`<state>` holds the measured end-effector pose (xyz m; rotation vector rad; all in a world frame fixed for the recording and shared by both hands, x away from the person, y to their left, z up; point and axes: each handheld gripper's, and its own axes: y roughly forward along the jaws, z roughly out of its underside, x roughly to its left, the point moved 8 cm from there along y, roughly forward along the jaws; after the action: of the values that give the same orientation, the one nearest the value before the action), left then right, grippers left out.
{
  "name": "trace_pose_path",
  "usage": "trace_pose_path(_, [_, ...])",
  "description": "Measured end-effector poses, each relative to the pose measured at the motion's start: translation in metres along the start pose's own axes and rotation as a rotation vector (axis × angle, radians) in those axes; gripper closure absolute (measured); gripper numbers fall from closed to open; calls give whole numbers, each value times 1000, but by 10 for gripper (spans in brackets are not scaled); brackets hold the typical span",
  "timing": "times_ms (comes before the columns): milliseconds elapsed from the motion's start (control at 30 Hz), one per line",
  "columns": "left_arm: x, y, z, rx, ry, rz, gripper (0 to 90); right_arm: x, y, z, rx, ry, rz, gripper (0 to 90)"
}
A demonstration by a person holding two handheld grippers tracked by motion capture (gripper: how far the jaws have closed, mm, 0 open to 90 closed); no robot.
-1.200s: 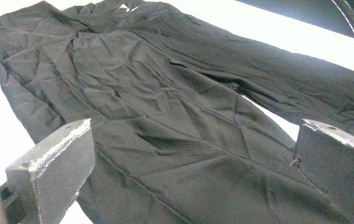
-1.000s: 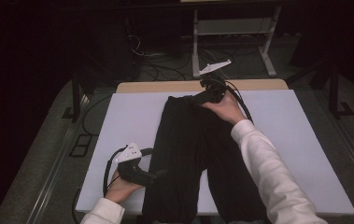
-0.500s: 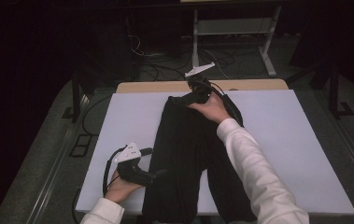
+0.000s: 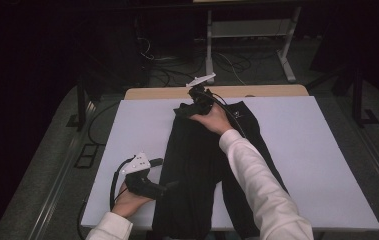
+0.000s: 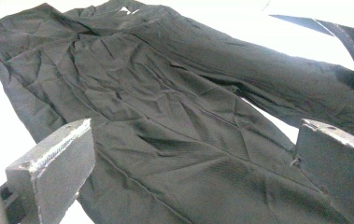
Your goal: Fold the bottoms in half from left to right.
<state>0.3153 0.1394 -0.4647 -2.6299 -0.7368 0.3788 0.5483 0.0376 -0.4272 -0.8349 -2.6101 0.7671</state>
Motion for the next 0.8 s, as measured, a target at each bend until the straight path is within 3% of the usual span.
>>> trace_pose_path(800, [1,-1,-1,-11,-9,2,0,5,43,20,33,42,13,0])
